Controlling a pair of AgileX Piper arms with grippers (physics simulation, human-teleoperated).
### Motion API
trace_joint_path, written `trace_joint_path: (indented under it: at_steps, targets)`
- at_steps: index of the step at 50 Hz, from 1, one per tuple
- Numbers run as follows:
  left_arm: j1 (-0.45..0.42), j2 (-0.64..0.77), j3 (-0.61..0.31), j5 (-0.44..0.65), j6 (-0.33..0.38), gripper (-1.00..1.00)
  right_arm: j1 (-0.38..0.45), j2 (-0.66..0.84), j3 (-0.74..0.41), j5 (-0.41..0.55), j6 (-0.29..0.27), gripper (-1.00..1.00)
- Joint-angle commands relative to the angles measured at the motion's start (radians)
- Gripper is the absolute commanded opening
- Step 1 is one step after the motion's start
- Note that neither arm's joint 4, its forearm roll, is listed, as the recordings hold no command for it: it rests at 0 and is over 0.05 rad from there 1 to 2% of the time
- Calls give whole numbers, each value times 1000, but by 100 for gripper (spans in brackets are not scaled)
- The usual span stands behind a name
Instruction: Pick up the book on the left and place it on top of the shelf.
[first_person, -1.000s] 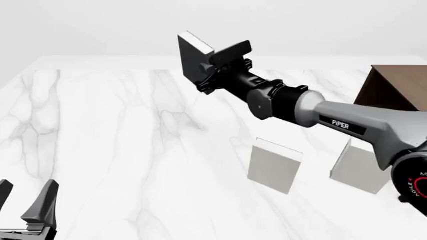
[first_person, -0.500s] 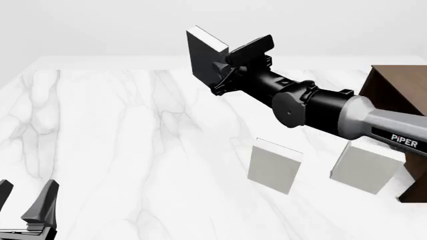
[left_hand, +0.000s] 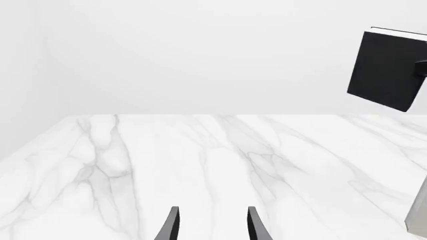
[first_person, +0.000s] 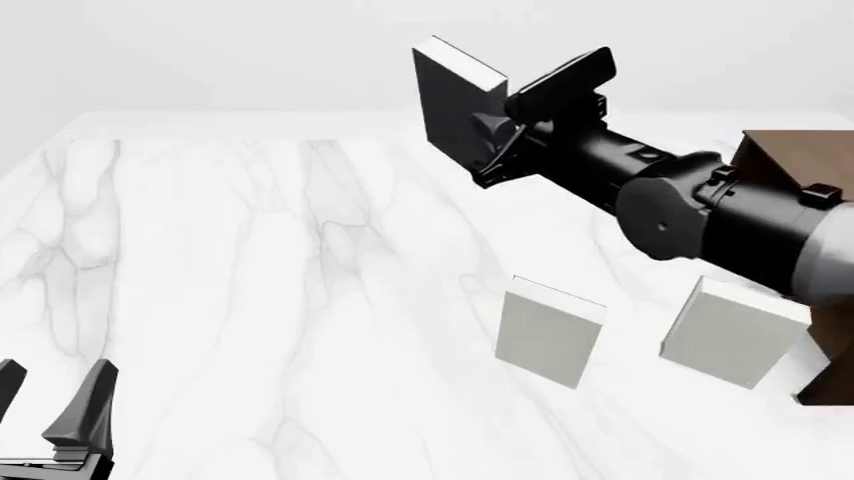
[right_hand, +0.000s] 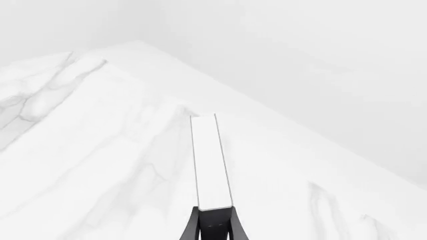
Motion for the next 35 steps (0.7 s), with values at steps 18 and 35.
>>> trace_joint_path:
  at_steps: [18, 35]
  targets:
    - [0, 0, 0, 0, 0, 100, -130, -145, -1, 111, -99, -100]
    - [0, 0, 0, 0, 0, 100, -216, -224, 29, 148, -153, -100]
